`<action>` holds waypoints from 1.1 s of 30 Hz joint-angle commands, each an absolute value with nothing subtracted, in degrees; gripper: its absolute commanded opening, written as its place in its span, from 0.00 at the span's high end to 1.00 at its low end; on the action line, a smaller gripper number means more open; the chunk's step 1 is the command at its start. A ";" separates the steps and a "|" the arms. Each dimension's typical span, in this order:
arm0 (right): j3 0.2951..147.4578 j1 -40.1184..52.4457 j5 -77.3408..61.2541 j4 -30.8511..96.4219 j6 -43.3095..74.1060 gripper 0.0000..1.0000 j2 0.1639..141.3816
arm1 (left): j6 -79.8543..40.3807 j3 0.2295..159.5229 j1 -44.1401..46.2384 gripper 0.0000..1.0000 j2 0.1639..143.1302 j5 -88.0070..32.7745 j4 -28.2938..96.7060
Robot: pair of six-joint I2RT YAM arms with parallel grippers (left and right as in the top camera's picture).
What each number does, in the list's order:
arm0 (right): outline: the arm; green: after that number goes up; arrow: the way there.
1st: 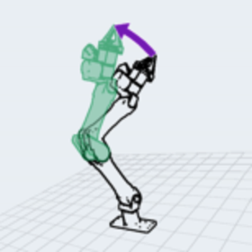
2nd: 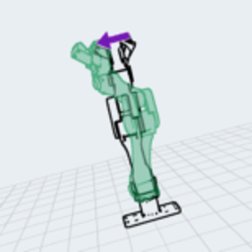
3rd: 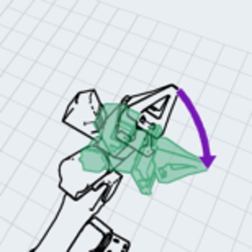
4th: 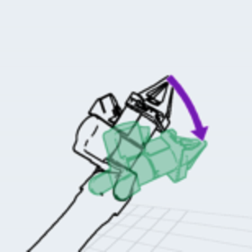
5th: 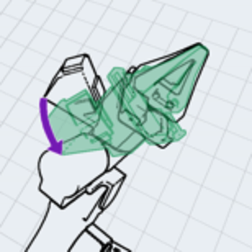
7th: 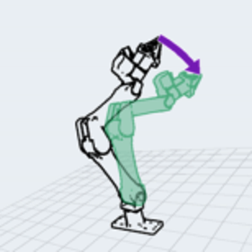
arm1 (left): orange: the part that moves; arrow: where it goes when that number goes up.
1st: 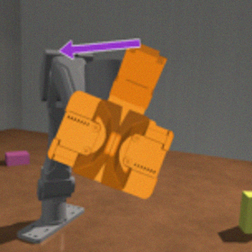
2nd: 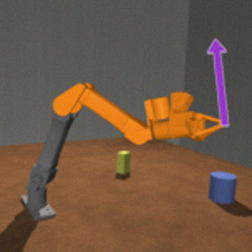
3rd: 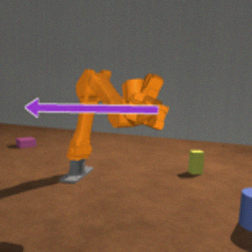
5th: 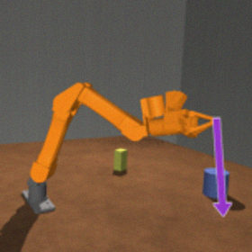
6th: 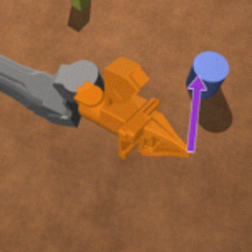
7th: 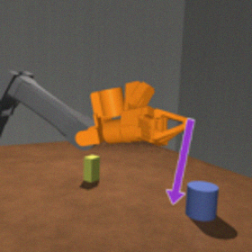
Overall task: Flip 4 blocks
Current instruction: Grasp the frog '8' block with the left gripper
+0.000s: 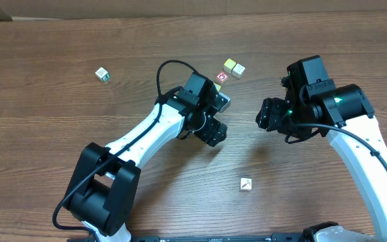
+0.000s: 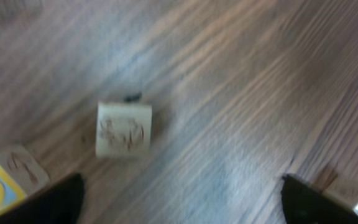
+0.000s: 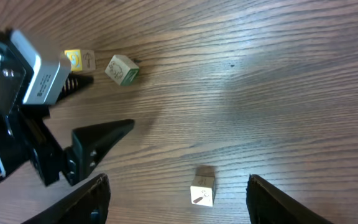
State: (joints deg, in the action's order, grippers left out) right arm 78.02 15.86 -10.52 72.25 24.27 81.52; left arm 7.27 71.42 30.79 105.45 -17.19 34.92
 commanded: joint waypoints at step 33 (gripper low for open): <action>79.24 16.05 -16.84 75.13 20.95 0.29 80.99 | 14.74 72.23 29.50 0.56 113.25 -11.62 25.63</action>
